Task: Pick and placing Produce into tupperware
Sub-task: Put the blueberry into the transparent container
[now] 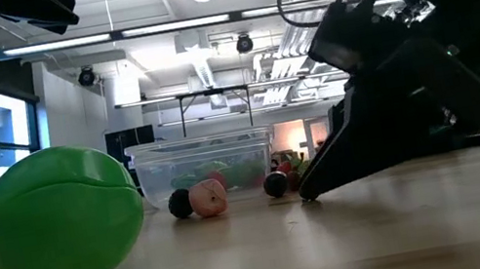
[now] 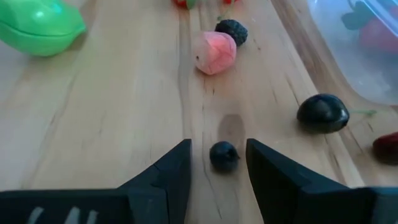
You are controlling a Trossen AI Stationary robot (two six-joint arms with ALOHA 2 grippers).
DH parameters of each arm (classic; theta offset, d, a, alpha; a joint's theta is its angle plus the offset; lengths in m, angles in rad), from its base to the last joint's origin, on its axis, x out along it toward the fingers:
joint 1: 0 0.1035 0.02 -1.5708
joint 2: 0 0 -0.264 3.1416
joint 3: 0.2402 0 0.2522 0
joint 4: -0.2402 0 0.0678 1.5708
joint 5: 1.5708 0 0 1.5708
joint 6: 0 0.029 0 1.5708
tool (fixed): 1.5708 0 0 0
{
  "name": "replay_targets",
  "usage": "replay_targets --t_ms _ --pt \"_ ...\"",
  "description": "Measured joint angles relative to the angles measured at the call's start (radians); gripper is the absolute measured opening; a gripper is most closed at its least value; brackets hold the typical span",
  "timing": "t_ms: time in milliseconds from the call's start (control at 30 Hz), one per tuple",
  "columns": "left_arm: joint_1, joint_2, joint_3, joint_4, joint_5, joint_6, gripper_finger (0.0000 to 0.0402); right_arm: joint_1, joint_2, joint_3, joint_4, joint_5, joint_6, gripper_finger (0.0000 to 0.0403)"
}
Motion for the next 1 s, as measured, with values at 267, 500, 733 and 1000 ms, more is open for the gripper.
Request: replay_targets --t_ms 267,500,733,1000 --pt "0.0 0.0 0.0 0.0 0.0 0.0 0.0019 0.0 0.002 0.0 0.008 0.018 0.001 0.0142" --pt "0.0 0.0 0.0 0.0 0.0 0.0 0.0019 0.0 0.003 0.0 -0.002 0.02 -0.002 0.0142" --pt "0.0 0.0 0.0 0.0 0.0 0.0 0.0019 0.005 0.028 0.0 0.018 0.038 0.0 0.0142" --pt "0.0 0.0 0.0 0.0 0.0 0.0 0.0019 0.019 0.036 0.0 0.03 0.069 -0.006 0.0142"
